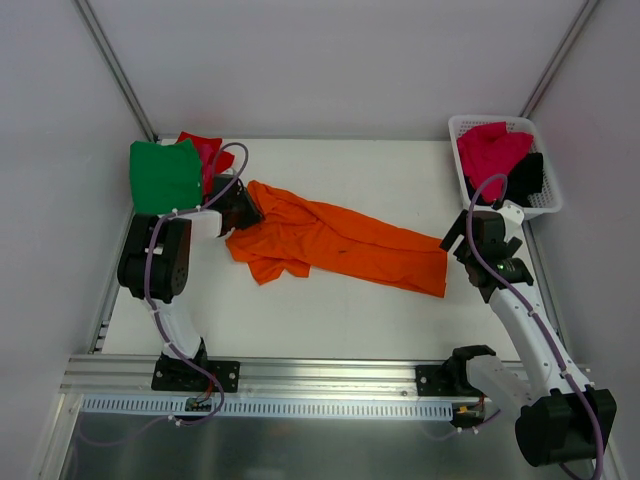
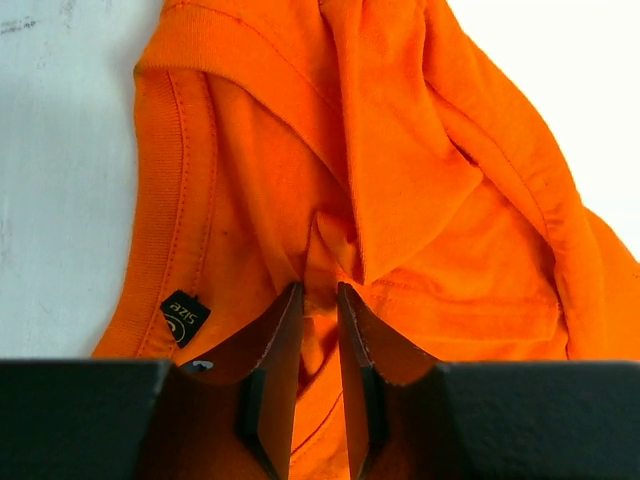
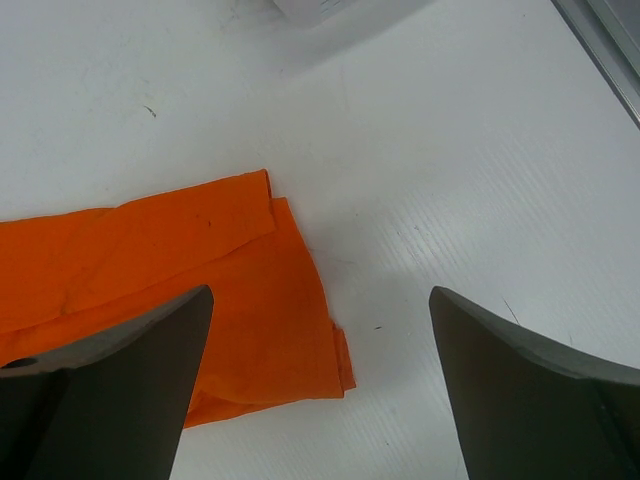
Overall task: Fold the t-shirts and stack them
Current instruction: Flatten the tshirt out
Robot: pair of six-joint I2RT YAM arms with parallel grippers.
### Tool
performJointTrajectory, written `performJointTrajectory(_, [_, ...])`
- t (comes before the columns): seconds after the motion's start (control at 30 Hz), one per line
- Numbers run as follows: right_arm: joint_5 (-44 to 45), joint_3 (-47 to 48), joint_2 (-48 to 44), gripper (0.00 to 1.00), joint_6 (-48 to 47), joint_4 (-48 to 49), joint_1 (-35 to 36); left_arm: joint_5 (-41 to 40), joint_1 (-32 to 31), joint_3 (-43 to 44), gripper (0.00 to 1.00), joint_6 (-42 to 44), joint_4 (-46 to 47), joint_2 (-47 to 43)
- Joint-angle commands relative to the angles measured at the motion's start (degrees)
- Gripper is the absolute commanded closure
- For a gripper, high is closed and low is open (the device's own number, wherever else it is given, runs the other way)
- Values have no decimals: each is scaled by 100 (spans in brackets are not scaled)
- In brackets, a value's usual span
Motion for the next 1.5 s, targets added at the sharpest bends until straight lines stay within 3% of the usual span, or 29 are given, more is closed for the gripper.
performJointTrajectory(0.0, [91, 35, -96, 5, -16, 12, -25, 117, -21, 108, 79, 9, -105, 173])
performJointTrajectory(0.13, [100, 35, -87, 5, -16, 12, -25, 170, -21, 160, 100, 36, -96, 165])
performJointTrajectory(0.4, [83, 52, -78, 5, -25, 12, -25, 144, -39, 116, 100, 27, -289, -265])
performJointTrajectory(0.73, [39, 70, -61, 5, -25, 21, -25, -296, -364, 362, 100, 255, -913, -1601])
performJointTrajectory(1.03, [-14, 78, -52, 5, -42, 38, -25, -357, -382, 845, 100, 264, -1045, -1216])
performJointTrajectory(1.23, [-119, 166, 229, 5, -51, 100, -25, -279, -373, 1908, 100, 607, -1036, -478])
performJointTrajectory(1.47, [-137, 298, 852, 1, -112, 170, -34, -15, -241, 4032, 100, 862, -1316, 576])
